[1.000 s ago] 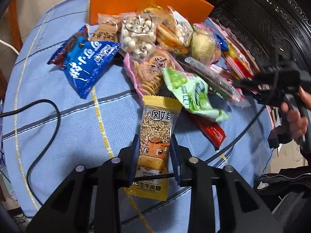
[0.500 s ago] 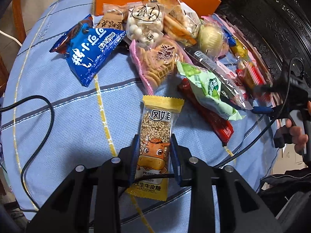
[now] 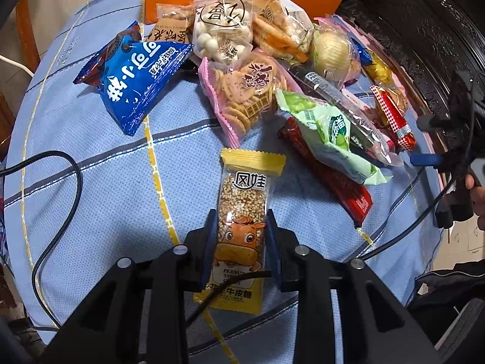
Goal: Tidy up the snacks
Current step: 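Carry the candy bar and red chip bag into the orange box, release both, then grasp the white bun pack with the left gripper while the right grasps a yellow bun pack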
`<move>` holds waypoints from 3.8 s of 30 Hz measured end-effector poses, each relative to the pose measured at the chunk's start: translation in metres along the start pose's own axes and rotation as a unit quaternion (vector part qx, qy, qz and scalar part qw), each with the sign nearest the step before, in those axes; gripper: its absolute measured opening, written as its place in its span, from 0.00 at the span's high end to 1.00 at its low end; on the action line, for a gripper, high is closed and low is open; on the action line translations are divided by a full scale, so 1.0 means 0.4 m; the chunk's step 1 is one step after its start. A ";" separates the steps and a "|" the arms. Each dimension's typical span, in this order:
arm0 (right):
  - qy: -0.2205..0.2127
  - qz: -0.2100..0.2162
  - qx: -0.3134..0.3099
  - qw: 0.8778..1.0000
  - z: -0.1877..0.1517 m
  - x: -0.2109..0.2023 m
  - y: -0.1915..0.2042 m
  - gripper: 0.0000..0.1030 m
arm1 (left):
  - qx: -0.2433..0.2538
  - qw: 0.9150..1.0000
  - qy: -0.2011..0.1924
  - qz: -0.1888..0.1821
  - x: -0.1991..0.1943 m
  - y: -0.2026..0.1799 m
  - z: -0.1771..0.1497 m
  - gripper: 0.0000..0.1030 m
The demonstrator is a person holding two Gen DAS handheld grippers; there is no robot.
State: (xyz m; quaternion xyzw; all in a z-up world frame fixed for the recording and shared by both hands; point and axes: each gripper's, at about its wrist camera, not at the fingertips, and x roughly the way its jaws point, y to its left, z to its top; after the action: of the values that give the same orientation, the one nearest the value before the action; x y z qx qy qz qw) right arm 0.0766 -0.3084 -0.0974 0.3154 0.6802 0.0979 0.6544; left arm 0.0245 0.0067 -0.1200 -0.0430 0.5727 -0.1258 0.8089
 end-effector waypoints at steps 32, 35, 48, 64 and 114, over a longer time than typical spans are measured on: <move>-0.178 -0.005 -0.235 0.956 -0.021 -0.211 0.259 0.77 | -0.012 0.993 -0.110 0.030 -0.225 -0.007 0.078 0.72; -0.172 -0.013 -0.254 0.952 -0.001 -0.203 0.293 0.77 | -0.010 0.992 -0.125 0.029 -0.247 -0.013 0.121 0.72; -0.194 0.000 -0.268 0.944 0.136 -0.223 0.331 0.78 | -0.017 0.987 -0.159 0.017 -0.266 -0.048 0.294 0.72; -0.258 -0.078 -0.285 0.920 0.517 -0.129 0.579 0.33 | -0.060 0.980 -0.155 0.111 -0.103 -0.005 0.835 0.07; -0.126 -0.069 -0.211 0.967 0.050 -0.056 0.156 0.15 | 0.027 0.999 -0.036 0.009 0.050 0.016 0.389 0.30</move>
State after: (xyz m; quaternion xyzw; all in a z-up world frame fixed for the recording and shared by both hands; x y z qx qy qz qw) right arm 0.1132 -0.2777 -0.0472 0.1320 0.5764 0.1536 0.7917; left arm 0.1777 -0.0039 -0.0866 -0.0208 0.5403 -0.1321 0.8308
